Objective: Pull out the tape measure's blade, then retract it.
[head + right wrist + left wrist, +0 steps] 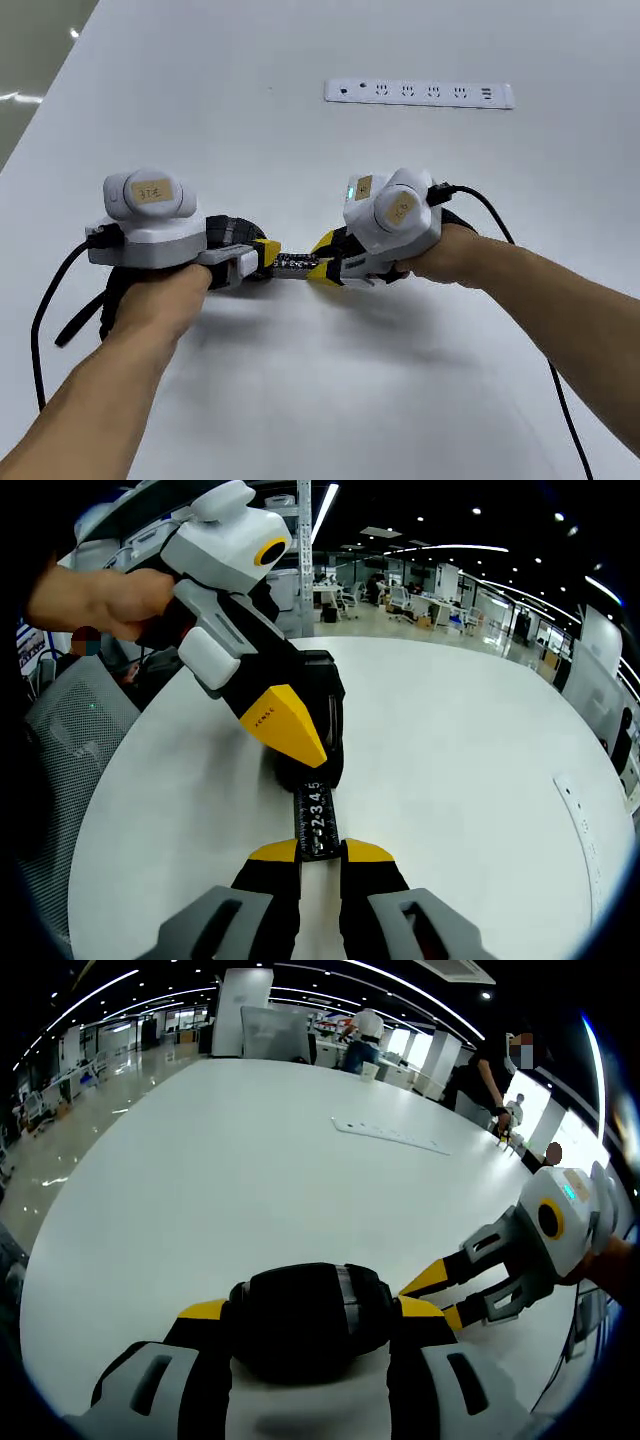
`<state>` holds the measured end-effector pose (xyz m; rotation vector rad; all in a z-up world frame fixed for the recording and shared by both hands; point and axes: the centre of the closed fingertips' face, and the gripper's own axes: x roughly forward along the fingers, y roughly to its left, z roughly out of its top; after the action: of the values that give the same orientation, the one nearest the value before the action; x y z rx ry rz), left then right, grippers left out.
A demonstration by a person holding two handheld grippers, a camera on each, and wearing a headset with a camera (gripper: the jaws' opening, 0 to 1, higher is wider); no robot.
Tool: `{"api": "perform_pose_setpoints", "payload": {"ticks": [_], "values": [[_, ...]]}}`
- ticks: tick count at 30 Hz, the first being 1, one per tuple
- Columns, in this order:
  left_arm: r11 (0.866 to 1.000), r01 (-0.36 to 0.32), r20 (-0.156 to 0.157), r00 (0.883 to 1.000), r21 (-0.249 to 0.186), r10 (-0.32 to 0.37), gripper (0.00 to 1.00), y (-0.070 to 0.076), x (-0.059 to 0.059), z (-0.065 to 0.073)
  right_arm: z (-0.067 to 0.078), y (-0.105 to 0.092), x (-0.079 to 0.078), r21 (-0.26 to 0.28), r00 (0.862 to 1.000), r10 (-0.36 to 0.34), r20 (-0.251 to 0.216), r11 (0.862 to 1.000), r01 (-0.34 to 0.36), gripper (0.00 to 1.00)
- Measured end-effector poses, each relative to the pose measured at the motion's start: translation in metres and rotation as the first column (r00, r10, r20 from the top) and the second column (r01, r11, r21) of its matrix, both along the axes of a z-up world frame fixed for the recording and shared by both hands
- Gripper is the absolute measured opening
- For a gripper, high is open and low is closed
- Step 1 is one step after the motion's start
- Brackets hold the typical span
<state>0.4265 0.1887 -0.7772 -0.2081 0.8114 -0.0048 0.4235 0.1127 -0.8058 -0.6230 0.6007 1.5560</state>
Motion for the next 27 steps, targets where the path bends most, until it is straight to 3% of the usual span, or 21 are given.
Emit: {"api": "perform_pose_setpoints", "payload": {"ticks": [27], "values": [[1.000,-0.007,-0.002,1.000,-0.012,0.007,0.58,0.001,0.000,0.002,0.002,0.030,-0.005,0.012,0.999,0.023,0.025,1.000,-0.023,0.11]]}}
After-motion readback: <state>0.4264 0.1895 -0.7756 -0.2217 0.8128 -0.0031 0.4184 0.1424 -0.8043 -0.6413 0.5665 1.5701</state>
